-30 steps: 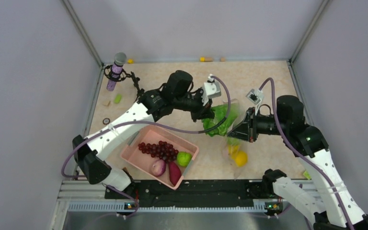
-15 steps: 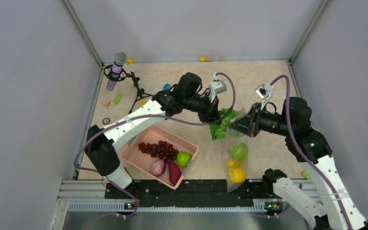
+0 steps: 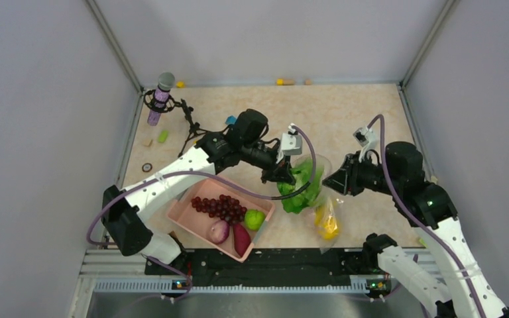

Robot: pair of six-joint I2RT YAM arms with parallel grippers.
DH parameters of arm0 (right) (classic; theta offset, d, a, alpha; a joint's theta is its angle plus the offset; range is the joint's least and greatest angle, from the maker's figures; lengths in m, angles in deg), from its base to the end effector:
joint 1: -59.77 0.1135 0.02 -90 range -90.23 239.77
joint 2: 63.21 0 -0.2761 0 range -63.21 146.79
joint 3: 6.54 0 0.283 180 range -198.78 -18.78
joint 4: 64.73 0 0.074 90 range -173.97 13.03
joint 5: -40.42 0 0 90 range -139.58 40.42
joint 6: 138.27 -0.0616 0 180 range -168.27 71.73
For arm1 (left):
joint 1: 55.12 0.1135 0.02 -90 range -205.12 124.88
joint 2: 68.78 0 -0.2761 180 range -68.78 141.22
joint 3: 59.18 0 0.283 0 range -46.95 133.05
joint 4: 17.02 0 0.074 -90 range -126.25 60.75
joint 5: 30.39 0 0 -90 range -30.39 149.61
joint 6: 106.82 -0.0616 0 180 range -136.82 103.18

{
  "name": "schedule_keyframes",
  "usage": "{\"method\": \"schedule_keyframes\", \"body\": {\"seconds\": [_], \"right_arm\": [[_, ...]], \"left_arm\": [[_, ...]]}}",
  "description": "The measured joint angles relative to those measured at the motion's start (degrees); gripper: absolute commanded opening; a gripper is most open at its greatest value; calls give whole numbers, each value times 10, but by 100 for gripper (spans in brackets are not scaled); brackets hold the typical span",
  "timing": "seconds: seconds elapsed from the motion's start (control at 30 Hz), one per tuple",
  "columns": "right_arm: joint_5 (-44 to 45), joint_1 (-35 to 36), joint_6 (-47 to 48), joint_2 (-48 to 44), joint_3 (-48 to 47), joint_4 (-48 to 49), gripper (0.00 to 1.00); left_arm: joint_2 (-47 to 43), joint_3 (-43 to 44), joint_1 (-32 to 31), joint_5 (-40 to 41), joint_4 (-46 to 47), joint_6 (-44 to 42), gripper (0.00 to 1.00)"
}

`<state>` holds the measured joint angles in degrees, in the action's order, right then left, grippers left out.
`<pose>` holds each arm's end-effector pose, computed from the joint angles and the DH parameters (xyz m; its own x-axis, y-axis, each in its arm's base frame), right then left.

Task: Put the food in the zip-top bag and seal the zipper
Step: Place the fake vegetable in the zipper food storage bag.

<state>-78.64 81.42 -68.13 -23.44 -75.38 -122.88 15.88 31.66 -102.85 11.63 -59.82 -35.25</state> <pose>0.1441 0.0894 0.3655 -0.6685 0.0542 -0.7418 -0.5209 0.6777 0.5189 0.2138 -0.3032 0.3501 -0.0973 0.4216 -0.9015 0.9773 -0.1310 -0.1667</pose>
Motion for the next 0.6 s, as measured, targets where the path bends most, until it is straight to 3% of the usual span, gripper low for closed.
{"method": "schedule_keyframes", "body": {"seconds": [0.07,0.27,0.33,0.47,0.6], "right_arm": [[15,0,12,-4,0,-12,51],[28,0,59,-32,0,-23,71],[29,0,75,-46,0,-19,97],[27,0,101,-78,4,10,99],[85,0,97,-82,3,31,95]], "left_arm": [[3,18,-4,14,-26,-27,0],[39,94,-17,46,-57,-33,0],[52,103,-17,52,-55,-22,0],[78,104,-17,58,-56,8,0],[93,104,-18,58,-61,33,0]]}}
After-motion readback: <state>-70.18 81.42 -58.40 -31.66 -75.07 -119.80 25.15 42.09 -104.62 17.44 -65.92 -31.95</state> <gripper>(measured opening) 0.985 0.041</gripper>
